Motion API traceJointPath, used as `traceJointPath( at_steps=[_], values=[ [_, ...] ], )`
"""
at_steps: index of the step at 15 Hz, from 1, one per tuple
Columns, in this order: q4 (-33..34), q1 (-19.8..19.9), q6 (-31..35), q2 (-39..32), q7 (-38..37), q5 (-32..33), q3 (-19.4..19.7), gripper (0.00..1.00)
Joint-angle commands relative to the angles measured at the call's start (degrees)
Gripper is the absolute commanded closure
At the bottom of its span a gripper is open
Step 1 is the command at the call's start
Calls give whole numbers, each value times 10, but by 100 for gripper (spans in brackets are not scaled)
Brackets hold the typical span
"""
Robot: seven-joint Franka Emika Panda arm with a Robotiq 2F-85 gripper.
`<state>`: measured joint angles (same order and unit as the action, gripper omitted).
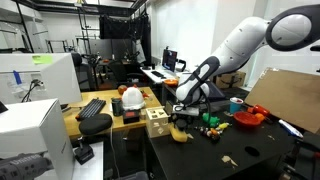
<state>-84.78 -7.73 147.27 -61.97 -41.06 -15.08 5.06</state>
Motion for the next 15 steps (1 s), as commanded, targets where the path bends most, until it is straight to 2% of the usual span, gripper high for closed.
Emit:
traceJointPath(
  at_steps=[1, 10, 15],
  values=[
    [50, -13, -4, -30, -51, 4, 13, 50],
    [72, -19, -23, -40, -104, 18, 35, 50],
    [73, -12, -34, -40, -126, 15, 35, 50]
  ],
)
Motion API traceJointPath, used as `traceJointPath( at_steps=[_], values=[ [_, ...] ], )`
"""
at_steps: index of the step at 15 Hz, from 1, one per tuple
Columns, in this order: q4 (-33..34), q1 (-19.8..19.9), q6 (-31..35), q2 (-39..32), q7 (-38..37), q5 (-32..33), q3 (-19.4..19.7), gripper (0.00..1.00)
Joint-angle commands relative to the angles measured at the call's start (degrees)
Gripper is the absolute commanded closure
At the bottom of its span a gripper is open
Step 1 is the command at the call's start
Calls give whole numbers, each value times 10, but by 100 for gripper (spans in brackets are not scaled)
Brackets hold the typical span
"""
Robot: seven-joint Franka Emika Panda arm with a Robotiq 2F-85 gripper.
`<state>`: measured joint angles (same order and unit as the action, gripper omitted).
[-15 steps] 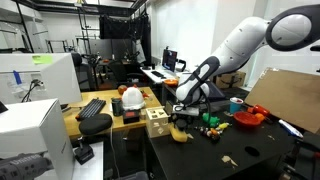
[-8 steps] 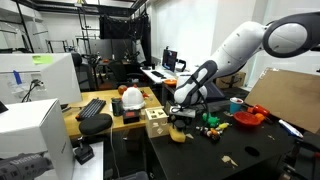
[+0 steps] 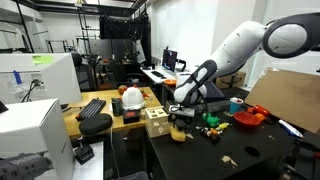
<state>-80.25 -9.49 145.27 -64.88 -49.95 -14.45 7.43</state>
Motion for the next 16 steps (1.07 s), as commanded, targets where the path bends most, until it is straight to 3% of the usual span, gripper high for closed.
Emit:
traceJointPath(
  at_steps=[1, 10, 14, 15, 16],
  values=[
    [25, 7, -15, -11, -40, 8, 11, 50],
    [27, 16, -18, -12, -100, 6, 10, 50],
    [25, 25, -40, -8, -91, 8, -3, 50],
    [-61, 56, -41, 66, -42, 12, 4, 50],
    [-84, 60, -38, 82, -29, 12, 1, 50]
  ],
)
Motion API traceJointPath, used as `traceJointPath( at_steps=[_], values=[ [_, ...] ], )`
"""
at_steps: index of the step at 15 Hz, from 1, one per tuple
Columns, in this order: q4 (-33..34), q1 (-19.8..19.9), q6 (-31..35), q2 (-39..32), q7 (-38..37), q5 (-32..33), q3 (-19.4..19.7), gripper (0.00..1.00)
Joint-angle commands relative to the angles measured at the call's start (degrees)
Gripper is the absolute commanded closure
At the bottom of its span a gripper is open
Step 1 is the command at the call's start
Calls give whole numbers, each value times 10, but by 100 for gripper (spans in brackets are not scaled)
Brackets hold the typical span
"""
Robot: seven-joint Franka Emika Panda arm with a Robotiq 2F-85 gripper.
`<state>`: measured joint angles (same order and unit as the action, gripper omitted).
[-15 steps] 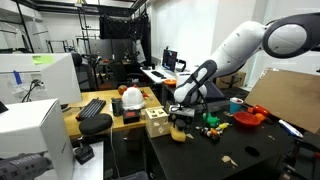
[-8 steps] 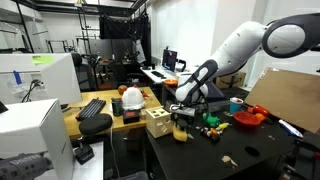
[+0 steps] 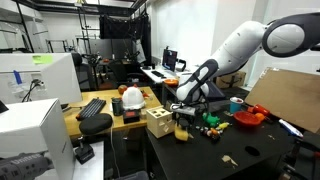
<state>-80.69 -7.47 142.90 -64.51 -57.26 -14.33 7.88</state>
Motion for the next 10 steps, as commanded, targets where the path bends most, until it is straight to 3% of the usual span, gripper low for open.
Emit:
traceJointPath(
  at_steps=[1, 4, 10],
  values=[
    [-100, 49, -18, 96, 65, 10, -4, 50],
    [-156, 73, -20, 153, 112, 9, 6, 50],
    [-154, 94, -59, 174, 171, 2, -6, 50]
  ],
)
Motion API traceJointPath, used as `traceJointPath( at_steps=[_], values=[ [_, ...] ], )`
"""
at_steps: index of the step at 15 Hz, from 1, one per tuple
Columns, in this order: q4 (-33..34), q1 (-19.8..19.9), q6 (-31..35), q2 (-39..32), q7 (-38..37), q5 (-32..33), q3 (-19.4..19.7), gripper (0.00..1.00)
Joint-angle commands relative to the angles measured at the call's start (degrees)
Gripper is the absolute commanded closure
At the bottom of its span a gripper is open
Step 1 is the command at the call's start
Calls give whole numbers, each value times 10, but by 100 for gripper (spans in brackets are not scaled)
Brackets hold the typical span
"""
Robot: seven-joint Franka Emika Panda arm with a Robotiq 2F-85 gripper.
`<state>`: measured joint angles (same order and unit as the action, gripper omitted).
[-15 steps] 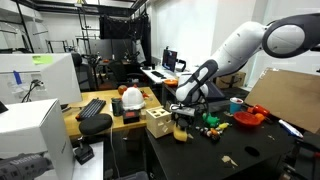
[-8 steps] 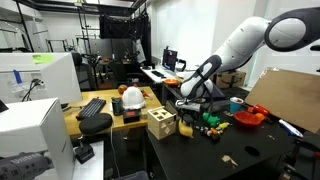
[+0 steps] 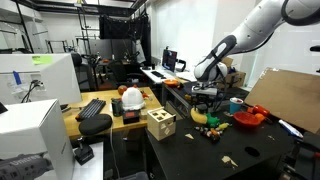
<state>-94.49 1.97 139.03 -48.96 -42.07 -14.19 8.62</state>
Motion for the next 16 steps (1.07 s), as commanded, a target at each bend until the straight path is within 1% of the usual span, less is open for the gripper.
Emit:
traceJointPath(
  at_steps=[1, 6, 7, 8, 9, 11, 16],
  values=[
    [-9, -2, -22, 13, 23, -1, -18, 50],
    [26, -6, -25, -18, 49, -15, -60, 50],
    [27, -4, -23, -19, 59, -19, -70, 50],
    [13, 1, -21, -7, 80, -26, -84, 50],
    [14, -15, -11, -17, 51, -18, -60, 25],
    [15, -16, -11, -17, 64, -22, -70, 25],
    [15, -13, -11, -17, 67, -22, -71, 25]
  ],
)
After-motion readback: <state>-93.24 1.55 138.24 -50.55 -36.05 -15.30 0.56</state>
